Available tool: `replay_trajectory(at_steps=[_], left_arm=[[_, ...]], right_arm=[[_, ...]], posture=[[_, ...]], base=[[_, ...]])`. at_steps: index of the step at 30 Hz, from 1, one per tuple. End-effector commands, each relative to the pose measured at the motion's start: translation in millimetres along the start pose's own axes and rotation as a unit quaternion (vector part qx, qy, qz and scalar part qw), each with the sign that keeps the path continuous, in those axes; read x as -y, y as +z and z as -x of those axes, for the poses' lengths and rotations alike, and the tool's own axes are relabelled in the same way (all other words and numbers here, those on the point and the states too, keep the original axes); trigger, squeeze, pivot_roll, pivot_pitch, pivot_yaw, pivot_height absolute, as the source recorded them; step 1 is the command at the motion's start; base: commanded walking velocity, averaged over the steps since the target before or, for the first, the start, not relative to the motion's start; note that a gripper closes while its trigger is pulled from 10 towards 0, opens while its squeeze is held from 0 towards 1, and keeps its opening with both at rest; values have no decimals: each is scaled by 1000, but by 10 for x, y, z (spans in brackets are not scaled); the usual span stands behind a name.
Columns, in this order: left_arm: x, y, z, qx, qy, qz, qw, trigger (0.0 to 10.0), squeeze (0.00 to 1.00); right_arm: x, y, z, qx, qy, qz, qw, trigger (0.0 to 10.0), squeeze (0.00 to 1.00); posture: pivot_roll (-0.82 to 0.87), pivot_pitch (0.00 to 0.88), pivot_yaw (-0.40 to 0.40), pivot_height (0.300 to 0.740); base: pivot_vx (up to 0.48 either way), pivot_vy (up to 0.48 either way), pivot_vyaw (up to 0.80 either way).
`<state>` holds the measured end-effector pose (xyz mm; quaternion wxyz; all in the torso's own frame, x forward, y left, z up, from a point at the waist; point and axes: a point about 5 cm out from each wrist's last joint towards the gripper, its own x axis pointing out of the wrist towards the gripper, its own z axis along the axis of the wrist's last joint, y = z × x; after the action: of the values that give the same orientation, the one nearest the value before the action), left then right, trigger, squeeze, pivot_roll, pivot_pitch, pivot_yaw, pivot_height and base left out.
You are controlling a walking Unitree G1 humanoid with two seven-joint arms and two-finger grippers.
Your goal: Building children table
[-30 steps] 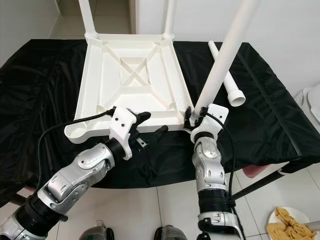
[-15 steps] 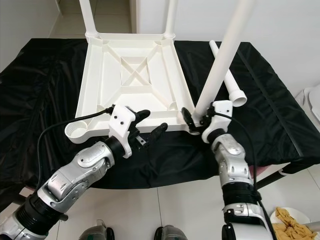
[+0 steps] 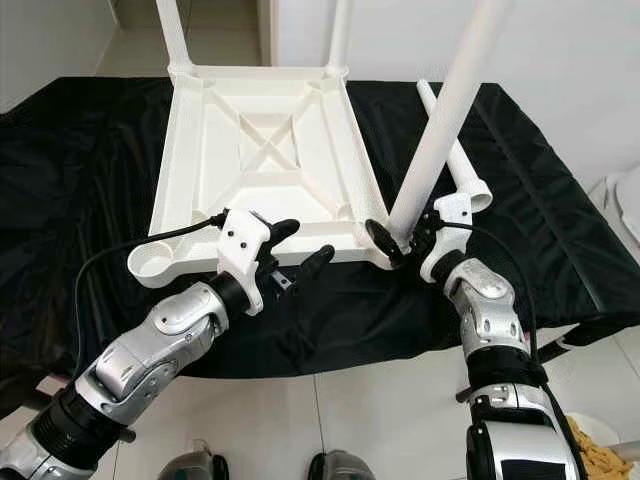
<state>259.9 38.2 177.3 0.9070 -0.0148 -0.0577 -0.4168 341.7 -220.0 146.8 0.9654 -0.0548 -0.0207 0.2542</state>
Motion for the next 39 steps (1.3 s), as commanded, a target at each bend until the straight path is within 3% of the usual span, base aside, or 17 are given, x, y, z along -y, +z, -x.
replay_trajectory(at_steps=[1,10,11,12,13,14,15,25,26,27,28,36,39], left_arm=[[110,-26,9,-5,-112,-1,994,10000,0],[112,-19,-5,-4,-116,-2,993,10000,0],[111,-20,-6,-4,-116,-2,993,10000,0],[111,-20,-6,-4,-116,-2,993,10000,0],[110,-20,-6,-4,-116,-2,993,10000,0],[110,-20,-6,-4,-116,-2,993,10000,0],[110,-20,-5,-4,-116,-2,993,10000,0],[120,-20,-10,-3,-116,-1,993,10000,0],[121,-22,-8,-3,-115,0,993,10000,0],[121,-22,-8,-3,-115,0,993,10000,0],[122,-22,-7,-2,-115,1,993,10000,0],[122,-21,-4,-1,-112,2,994,10000,0],[124,-22,4,-2,-110,5,994,10000,0]], right_arm=[[32,5,10,2,0,6,1000,10000,0],[19,-44,-51,7,-2,-4,1000,10000,0],[9,-54,-57,7,0,-4,1000,5804,0],[9,-54,-57,7,0,-4,1000,5804,0],[3,-64,-60,6,3,-6,1000,1882,0],[3,-64,-60,6,3,-6,1000,1882,0],[0,-76,-58,3,6,-4,1000,0,0],[-20,-126,-22,-3,28,-1,1000,0,0],[-24,-137,-19,-5,28,-1,1000,2196,0],[-24,-137,-19,-5,28,-1,1000,2196,0],[-28,-146,-16,-5,25,-4,1000,10000,0],[-64,-153,-14,9,12,-24,1000,10000,0],[-101,-130,-35,32,-39,-46,998,10000,0]], posture=[[20,61,-35,740],[21,51,-31,740],[23,49,-31,740],[23,49,-31,740],[24,48,-31,740],[24,48,-31,740],[24,46,-33,740],[20,50,-39,740],[20,50,-39,740],[20,50,-39,740],[17,57,-42,740],[19,66,-45,740],[17,78,-43,740]], base=[[0,0,0],[0,0,0],[0,0,0],[0,0,0],[0,0,0],[0,0,0],[0,0,0],[0,0,0],[0,0,0],[0,0,0],[0,0,0],[0,0,0],[0,0,0]])
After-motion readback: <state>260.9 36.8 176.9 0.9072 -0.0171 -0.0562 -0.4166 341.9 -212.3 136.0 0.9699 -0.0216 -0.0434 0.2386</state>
